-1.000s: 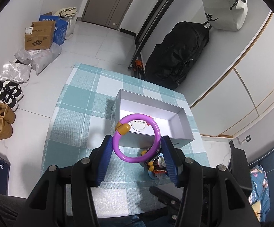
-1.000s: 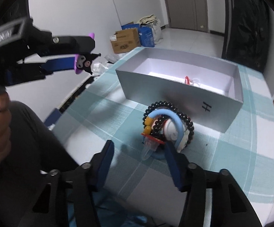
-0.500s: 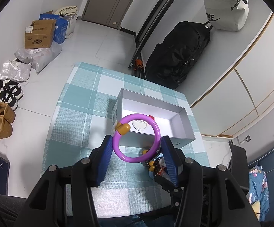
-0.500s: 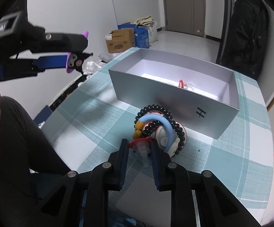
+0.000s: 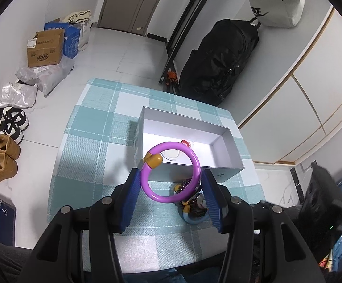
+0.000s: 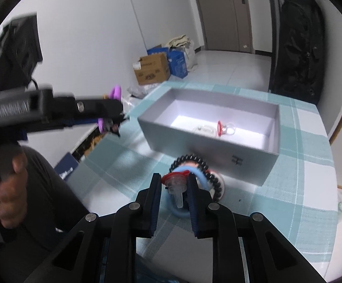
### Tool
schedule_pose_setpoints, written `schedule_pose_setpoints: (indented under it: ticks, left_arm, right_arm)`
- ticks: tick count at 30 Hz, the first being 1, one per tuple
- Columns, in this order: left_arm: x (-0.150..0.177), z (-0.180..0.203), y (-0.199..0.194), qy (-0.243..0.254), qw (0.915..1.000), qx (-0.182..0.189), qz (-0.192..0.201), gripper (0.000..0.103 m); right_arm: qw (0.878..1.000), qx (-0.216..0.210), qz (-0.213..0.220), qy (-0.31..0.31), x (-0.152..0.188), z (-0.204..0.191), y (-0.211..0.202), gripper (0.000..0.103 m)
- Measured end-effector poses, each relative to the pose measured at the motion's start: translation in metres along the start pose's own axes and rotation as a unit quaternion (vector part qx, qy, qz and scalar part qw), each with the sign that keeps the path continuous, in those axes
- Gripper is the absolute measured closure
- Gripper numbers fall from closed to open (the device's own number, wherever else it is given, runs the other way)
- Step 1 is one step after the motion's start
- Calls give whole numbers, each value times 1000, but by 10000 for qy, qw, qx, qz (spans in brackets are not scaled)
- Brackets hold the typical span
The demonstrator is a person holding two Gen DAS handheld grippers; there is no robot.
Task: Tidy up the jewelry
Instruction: 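Lower both held pieces into the grey box and open both tools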
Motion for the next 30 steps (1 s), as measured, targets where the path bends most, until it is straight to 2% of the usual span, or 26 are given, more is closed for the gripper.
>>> schedule_pose_setpoints:
  ticks: [10,19,23,30]
  left_arm:
    - [-1,15,9,205,9997,17,-94,56]
    - [-20,30,29,424,9990,27,-146,56]
    - [-33,35,40,498,9986,33,-179,56]
    - [-37,33,65,452,9978,57,-490,56]
  right_arm:
    - [9981,-47,415,447,-32,29,-26,83]
    - [9959,-266,646,578,-72,56,-30,82]
    - [9958,-389,636,525,-86,64,-21,82]
    - [9960,-586,421,524,-96,76,4,82]
Point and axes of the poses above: each gripper's, at about its wrist camera, not at the fingertips, and y roughly the way its jaws point, z to its right, x to its underside, the point moved 8 cm from there along y, roughly the way its jaws point, and after that the axes turned 5 degrees about -x, right-handed, at the moved point
